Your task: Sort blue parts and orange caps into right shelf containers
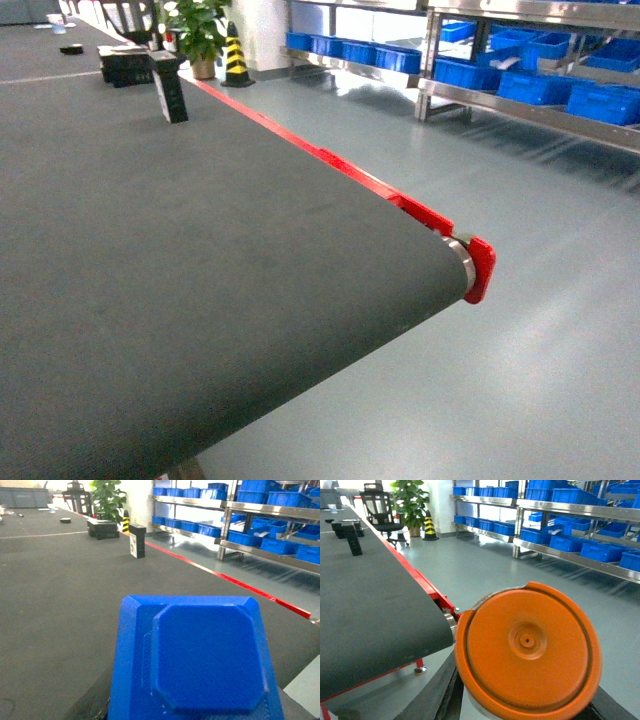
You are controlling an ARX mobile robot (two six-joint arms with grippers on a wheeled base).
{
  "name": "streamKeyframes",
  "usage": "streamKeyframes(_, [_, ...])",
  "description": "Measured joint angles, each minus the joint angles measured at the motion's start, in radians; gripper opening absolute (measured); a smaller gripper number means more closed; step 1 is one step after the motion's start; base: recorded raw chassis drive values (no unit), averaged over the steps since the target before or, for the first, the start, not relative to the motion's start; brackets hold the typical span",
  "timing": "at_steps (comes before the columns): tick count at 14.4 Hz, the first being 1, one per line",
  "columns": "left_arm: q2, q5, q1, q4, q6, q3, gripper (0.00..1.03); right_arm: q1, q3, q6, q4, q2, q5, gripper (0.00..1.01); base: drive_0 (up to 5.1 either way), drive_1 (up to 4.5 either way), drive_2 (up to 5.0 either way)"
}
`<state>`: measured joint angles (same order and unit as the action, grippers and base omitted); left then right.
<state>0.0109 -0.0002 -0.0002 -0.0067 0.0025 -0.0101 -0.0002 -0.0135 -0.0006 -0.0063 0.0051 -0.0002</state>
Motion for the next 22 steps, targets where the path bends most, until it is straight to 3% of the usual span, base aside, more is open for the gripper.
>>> streamKeyframes(22, [0.0, 0.0, 0.0, 0.0, 0.0, 0.0, 0.43, 0.0, 0.0, 0.0, 0.0, 0.0, 0.0, 0.42, -1.6, -1.58, -1.6])
